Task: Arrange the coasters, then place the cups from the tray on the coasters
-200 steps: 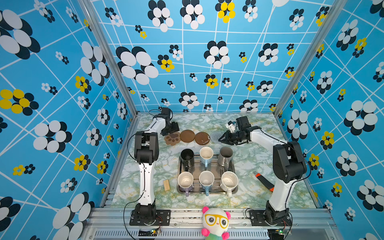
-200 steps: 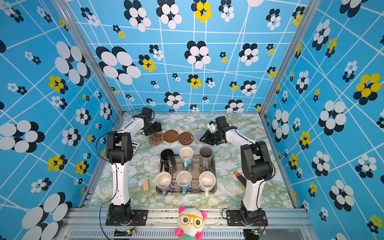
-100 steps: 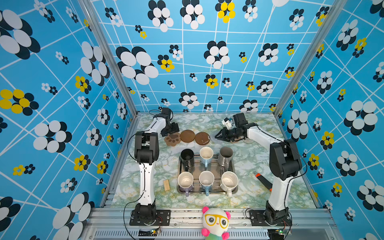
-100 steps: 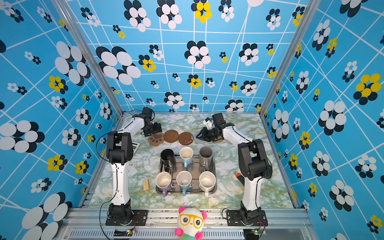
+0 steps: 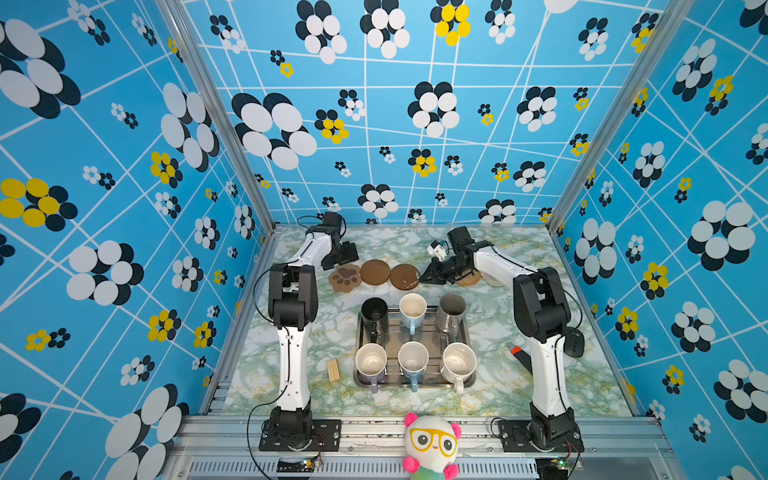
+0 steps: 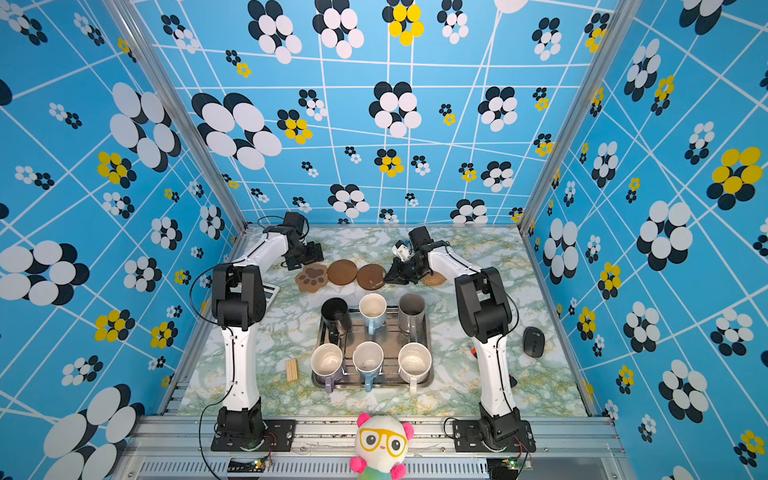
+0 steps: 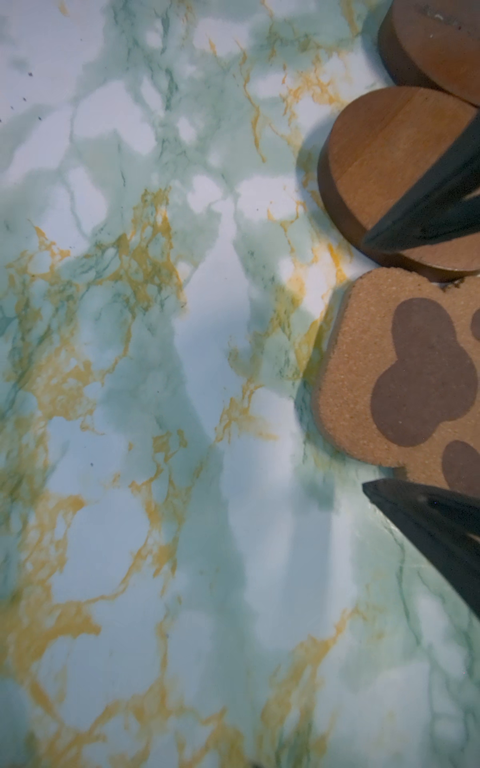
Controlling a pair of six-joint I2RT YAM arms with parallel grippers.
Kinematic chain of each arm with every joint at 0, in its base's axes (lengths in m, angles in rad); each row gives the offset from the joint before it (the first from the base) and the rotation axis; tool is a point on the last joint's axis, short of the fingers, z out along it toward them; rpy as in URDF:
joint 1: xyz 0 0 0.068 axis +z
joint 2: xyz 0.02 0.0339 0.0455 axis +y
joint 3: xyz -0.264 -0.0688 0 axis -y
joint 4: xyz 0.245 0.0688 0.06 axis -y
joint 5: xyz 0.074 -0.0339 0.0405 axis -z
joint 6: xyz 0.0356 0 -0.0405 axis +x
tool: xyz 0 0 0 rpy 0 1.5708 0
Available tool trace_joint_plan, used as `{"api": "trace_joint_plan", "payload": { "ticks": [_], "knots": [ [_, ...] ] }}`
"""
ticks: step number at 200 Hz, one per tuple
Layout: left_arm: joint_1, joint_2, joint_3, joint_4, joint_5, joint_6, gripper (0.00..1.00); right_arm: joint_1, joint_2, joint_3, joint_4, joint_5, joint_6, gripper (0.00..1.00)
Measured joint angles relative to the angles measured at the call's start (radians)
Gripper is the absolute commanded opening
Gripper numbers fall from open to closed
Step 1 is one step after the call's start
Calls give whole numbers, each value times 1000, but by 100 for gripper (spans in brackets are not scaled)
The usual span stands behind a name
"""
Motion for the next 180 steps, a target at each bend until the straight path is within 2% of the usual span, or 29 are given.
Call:
{"api": "trace_joint_plan", "payload": {
  "ticks": [34,76,180],
  "knots": [
    [0,-63,-25,8,0,0,87,6,59,38,-51,-7,-26,2],
    [-12,-139,-51,19,0,0,87,15,95,60,-83,-20,-42,0],
    [-58,-152,-95,38,1,0,87,33,166,112,-110,-50,-56,0]
  ]
}}
